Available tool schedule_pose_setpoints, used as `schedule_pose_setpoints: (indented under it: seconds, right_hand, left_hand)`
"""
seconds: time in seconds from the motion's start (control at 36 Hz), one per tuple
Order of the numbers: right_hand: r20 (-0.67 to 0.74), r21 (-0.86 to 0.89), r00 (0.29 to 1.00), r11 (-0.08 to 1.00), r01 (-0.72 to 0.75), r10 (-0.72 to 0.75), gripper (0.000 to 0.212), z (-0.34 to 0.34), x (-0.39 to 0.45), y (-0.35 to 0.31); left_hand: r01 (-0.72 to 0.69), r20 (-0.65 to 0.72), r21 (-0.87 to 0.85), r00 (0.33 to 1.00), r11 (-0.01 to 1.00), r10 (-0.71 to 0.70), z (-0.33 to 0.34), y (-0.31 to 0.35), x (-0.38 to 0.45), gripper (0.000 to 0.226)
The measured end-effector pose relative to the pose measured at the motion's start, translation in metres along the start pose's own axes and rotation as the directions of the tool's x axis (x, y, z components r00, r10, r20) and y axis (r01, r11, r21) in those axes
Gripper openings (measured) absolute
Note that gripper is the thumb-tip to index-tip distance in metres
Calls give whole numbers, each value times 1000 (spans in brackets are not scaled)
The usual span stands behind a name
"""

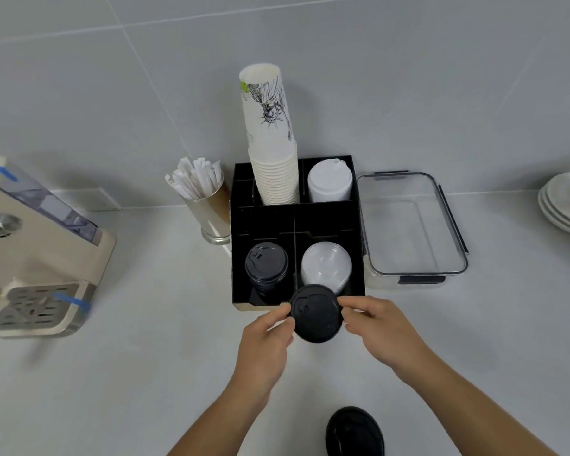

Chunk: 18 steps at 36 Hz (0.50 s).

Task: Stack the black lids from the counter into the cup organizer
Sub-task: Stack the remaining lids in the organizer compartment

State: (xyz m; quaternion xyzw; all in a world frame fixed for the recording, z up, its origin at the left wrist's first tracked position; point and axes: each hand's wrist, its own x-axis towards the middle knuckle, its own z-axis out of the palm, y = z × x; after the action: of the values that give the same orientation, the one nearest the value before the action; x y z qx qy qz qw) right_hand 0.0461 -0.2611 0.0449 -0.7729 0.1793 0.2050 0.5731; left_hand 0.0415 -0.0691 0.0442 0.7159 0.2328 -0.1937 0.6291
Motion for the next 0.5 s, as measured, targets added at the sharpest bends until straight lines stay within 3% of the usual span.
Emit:
schedule_pose_setpoints:
  seconds: [0.17, 0.28, 0.42, 0.5]
  right_hand:
    - [17, -83, 991, 988, 131, -130, 17, 10, 12, -28]
    - [37, -109, 987, 981, 160, -157, 20, 23, 25, -46]
    - [54, -111, 989, 984, 139, -134, 25, 38, 41, -64]
    - [39, -58, 996, 995, 82, -80, 14, 45, 48, -72]
  left_hand:
    - [-64, -48, -12, 997, 998, 63, -12, 13, 9, 30]
    - [-102, -97, -45, 991, 994, 97, -23, 21, 18, 30]
    - [-109, -151, -57, 983, 992, 100, -35, 28, 34, 33]
    - [-114, -169, -53, 980, 992, 103, -41, 32, 44, 35]
